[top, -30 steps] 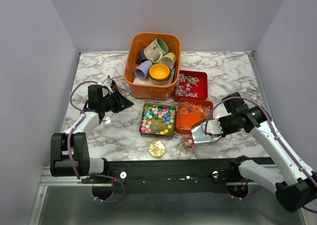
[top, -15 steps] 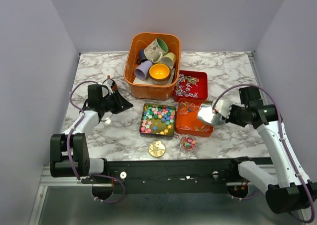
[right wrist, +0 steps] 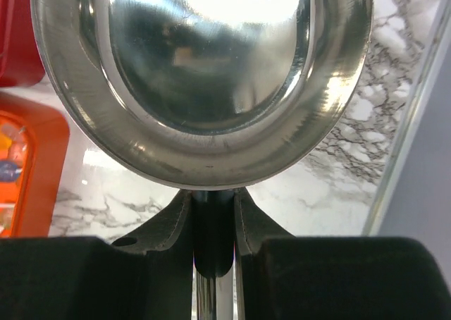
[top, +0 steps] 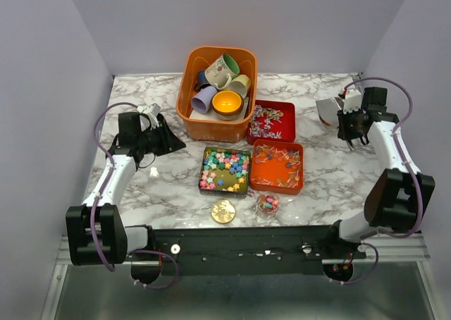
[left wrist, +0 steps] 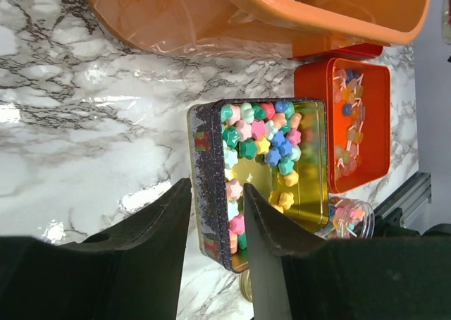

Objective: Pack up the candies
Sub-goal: Place the spatula at the center of the board.

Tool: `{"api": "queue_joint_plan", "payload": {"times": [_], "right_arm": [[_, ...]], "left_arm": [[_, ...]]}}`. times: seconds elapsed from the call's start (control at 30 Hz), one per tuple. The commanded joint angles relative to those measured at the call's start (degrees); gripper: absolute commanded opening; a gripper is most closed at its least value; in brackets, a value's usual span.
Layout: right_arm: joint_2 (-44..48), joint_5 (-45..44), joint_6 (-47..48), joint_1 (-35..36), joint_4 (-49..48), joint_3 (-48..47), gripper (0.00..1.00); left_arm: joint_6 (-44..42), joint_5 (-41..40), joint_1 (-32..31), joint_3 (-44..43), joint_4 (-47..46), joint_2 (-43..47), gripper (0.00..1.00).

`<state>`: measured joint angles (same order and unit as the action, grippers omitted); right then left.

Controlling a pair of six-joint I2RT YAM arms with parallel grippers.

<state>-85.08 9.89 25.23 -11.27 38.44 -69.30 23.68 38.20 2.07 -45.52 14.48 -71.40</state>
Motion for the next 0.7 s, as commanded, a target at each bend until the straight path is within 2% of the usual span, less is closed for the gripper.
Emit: {"api": "queue_joint_plan", "payload": {"times": [0.0, 0.3, 0.5, 0.6, 0.67], "right_arm": [[-5.18, -0.31, -8.62, -0.69, -9.06, 0.39, 0.01], [-16.95, -6.73, -6.60, -0.69, -12.86, -1.27, 0.01], [-19.42, -6.02, -4.32, -0.77, -12.16, -0.75, 0.01], [-19.78, -6.20, -3.44, -0.69, -11.90, -0.66, 0.12], [-19.78, -5.76, -2.91, -0.69, -11.11, -0.93, 0.35]], "left_arm": [[-4.61, -2.33, 1.45, -3.08, 5.19, 2.58, 0.46], [-11.55, -6.12, 4.08, -3.35, 11.62, 4.78, 0.52], [-11.12, -4.62, 5.93, -4.05, 9.26, 3.72, 0.53], [-10.68, -4.45, 6.81, -4.32, 7.94, 3.02, 0.53], [-10.41, -4.10, 7.16, -4.40, 7.58, 2.49, 0.53]]}}
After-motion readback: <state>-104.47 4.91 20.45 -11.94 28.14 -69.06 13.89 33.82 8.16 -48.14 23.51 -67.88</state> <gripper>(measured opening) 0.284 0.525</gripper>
